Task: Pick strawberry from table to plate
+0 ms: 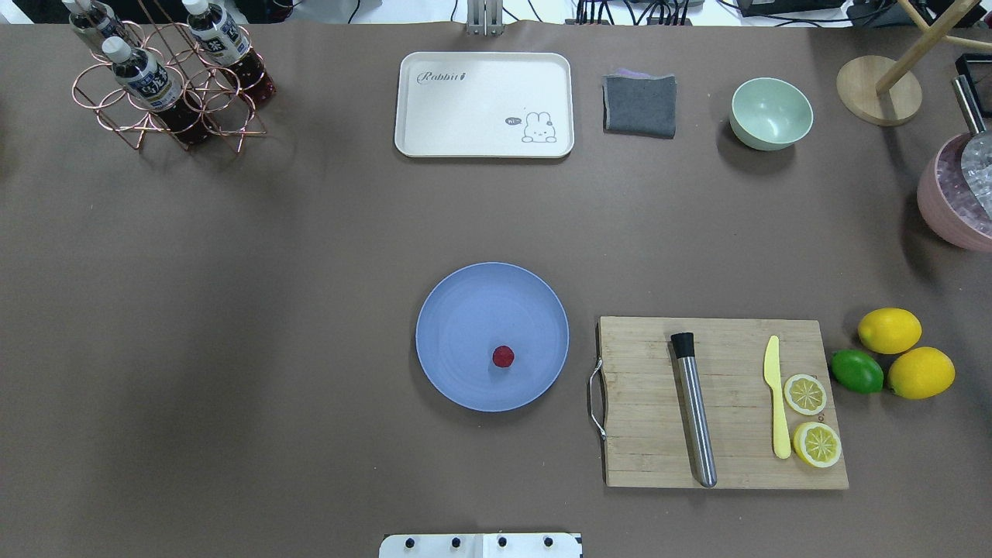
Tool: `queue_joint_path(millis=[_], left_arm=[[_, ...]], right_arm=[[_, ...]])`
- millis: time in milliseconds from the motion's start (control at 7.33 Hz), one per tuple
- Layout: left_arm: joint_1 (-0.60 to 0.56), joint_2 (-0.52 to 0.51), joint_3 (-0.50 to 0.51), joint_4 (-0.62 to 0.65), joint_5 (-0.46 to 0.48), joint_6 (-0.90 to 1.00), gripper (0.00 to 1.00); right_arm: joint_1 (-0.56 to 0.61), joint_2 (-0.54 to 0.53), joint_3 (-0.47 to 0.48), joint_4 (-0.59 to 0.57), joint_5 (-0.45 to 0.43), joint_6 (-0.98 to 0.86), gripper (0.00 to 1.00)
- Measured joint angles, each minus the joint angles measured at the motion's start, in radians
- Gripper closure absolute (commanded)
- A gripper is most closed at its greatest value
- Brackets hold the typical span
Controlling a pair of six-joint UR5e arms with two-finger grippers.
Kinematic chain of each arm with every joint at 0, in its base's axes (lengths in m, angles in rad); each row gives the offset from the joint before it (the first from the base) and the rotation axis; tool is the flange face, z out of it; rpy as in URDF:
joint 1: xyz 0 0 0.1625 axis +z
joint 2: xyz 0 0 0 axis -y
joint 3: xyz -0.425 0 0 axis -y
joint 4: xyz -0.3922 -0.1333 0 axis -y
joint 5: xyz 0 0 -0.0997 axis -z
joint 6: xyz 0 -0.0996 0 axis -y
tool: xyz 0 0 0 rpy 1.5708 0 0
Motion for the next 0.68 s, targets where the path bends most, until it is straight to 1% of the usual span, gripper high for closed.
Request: queue_joint_path(millis=[682], left_arm=[[0.001,-0.001,0.000,-0.008,0.003,-0.001,0.02]], right_arm=[[0.000,-0.006,0.001,0.000,0.000,0.000,0.00]])
